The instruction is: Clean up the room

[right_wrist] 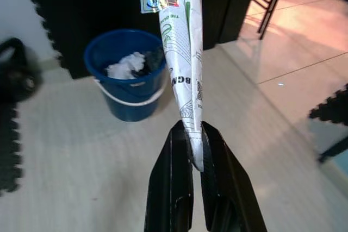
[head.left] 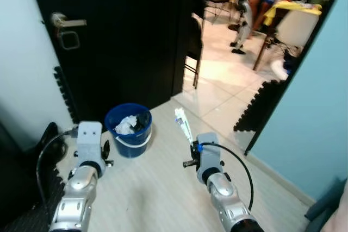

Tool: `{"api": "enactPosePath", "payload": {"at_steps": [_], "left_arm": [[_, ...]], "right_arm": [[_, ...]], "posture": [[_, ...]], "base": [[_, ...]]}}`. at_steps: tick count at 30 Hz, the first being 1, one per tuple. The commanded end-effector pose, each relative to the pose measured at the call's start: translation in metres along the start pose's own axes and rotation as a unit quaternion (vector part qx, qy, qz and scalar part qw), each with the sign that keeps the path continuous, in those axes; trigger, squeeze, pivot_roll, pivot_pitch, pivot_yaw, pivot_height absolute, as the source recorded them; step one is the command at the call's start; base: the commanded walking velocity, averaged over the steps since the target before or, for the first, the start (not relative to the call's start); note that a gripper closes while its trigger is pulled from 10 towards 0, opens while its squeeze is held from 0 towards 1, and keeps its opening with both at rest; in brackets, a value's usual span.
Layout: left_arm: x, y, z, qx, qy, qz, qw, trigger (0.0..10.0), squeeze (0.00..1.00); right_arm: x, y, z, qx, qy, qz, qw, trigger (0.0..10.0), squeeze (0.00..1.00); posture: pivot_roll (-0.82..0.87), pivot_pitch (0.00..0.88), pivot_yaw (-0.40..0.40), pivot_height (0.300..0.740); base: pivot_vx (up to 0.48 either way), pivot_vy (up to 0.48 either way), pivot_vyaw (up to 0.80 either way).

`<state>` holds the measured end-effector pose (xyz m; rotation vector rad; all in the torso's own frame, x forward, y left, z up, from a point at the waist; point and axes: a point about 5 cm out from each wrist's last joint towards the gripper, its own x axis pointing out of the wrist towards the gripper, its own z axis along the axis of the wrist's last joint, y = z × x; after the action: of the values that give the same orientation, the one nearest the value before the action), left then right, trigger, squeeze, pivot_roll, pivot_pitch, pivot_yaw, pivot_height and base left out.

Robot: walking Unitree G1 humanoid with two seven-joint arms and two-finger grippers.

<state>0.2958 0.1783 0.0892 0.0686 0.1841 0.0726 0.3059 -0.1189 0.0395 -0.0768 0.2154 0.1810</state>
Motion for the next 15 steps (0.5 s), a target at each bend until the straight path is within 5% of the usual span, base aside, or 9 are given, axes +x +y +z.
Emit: {"api": "enactPosePath", "payload": {"at_steps": [1, 10, 15], "left_arm": [[0.001, 0.006, -0.001, 0.007, -0.004, 0.017, 1.0, 10.0, 0.0], [-0.003, 0.008, 0.008, 0.025, -0.029, 0.001, 0.999, 10.0, 0.0], [-0.005, 0.009, 0.016, 0.01, -0.054, 0.016, 0.998, 10.0, 0.0]], "right_arm": [[0.001, 0.001, 0.005, 0.0, -0.014, -0.005, 1.0, 10.0, 0.0], [0.002, 0.001, 0.005, -0.006, -0.012, 0.008, 1.0, 10.0, 0.0], [0.002, 0.004, 0.002, 0.003, 0.001, 0.027, 1.0, 10.0, 0.0]], "posture": [[0.14, 0.0, -0.064, 0.74], [0.15, 0.0, -0.076, 0.74], [0.15, 0.001, -0.085, 0.74]], "base": [[0.0, 0.0, 0.8], [0.0, 0.0, 0.77], [0.0, 0.0, 0.0]]}}
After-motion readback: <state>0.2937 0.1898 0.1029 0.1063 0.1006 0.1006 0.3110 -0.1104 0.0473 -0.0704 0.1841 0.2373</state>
